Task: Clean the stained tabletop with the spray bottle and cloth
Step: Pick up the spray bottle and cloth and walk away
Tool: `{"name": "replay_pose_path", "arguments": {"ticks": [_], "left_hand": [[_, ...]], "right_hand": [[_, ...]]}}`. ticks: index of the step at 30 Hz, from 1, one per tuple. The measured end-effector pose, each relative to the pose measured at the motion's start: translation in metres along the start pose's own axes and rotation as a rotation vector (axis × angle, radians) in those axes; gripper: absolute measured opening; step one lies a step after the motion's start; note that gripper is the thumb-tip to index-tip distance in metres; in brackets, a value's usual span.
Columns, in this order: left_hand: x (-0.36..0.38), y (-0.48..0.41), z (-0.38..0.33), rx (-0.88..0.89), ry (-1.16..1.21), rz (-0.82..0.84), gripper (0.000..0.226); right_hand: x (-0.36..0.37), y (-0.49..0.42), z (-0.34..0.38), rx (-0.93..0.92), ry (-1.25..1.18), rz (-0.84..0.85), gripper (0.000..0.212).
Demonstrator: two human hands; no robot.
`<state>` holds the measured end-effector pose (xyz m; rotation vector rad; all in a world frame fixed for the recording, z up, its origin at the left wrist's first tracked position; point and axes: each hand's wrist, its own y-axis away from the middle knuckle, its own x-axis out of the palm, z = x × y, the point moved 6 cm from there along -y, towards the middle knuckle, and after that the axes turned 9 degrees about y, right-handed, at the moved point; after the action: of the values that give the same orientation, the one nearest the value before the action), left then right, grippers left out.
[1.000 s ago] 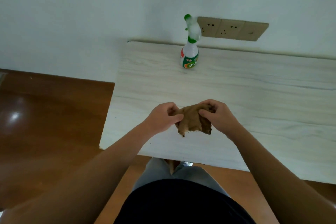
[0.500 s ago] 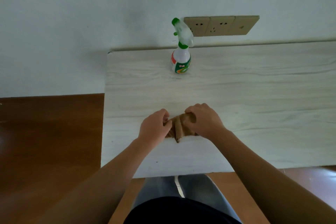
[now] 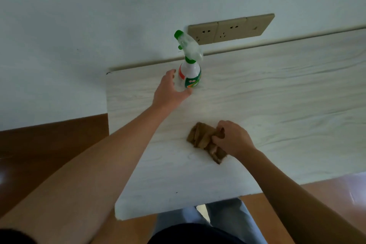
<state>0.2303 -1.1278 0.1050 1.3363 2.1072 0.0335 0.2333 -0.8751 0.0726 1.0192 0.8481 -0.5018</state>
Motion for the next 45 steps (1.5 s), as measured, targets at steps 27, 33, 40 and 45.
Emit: {"name": "replay_pose_path", "arguments": {"ticks": [27,33,40,45], "left_hand": [[0.014,0.185,0.018,-0.115,0.036,-0.115,0.077],[-0.003,0.317,0.071,-0.309,0.091,-0.228,0.073],[-0.03,0.397,0.106,-0.315,0.088,-0.374,0.068],[-0.033,0.402,0.126,-0.274,0.117,-0.32,0.065]], "right_hand": [[-0.003,0.115,-0.109,0.063,-0.454,-0.141,0.012],[0.012,0.137,-0.072,-0.181,-0.306,-0.002,0.013],[0.019,0.174,-0.035,-0.283,-0.23,0.001,0.013],[0.034,0.211,-0.036,-0.177,-0.25,-0.061,0.013]]}}
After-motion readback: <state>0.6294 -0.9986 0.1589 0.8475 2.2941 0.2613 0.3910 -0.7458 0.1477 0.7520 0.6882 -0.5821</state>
